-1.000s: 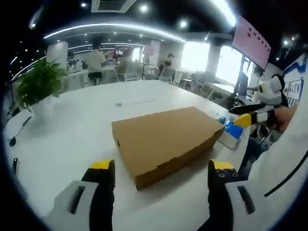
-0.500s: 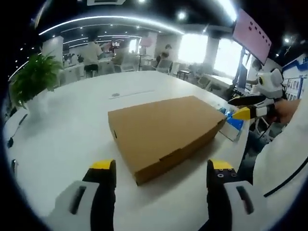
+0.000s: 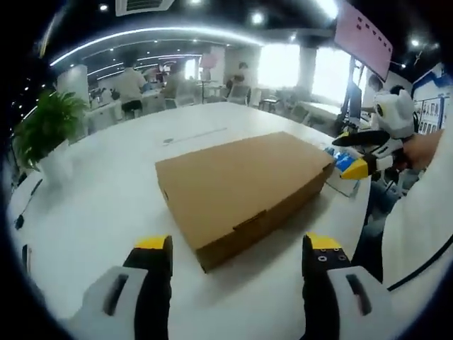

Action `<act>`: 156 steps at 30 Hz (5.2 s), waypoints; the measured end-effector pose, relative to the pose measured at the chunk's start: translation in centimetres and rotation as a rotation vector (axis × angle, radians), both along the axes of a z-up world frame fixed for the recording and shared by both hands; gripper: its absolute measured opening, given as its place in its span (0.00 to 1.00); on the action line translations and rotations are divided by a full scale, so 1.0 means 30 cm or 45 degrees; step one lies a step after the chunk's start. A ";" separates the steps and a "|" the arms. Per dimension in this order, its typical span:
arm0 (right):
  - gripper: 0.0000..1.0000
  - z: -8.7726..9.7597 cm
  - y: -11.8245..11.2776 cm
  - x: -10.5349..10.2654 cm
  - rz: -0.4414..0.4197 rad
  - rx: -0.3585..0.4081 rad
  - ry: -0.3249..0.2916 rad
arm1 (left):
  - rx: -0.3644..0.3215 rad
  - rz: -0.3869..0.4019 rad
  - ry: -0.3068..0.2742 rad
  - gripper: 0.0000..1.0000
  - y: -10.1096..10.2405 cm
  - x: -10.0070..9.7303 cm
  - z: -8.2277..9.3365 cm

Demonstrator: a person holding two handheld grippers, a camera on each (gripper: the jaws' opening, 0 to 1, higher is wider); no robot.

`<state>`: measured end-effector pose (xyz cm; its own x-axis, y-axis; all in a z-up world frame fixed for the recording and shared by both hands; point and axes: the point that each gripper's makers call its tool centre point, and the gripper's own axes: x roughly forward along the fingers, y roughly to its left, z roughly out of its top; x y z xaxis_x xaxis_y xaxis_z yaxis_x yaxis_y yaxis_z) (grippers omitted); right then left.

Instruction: Operate the shoe box by opening the lid, removing the specified soft item, and placing it in the target area until the item is outside and the box remains undamaged.

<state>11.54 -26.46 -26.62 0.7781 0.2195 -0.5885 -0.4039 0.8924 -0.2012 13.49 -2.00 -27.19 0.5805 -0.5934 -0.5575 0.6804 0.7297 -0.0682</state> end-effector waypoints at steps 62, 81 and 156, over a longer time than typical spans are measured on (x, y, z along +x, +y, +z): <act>0.63 -0.085 0.073 0.048 0.113 0.130 0.265 | 0.252 0.052 0.148 0.48 0.002 0.063 -0.142; 0.61 -0.091 0.056 -0.008 0.135 0.110 0.277 | 0.208 0.066 0.183 0.47 -0.005 -0.013 -0.141; 0.57 -0.091 0.004 -0.074 0.077 0.144 0.358 | 0.180 0.000 0.219 0.46 -0.044 -0.064 -0.123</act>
<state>9.32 -26.34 -29.34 0.5717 0.3364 -0.7483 -0.4826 0.8755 0.0250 11.57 -3.33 -30.89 0.4698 -0.5024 -0.7258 0.6677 0.7401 -0.0802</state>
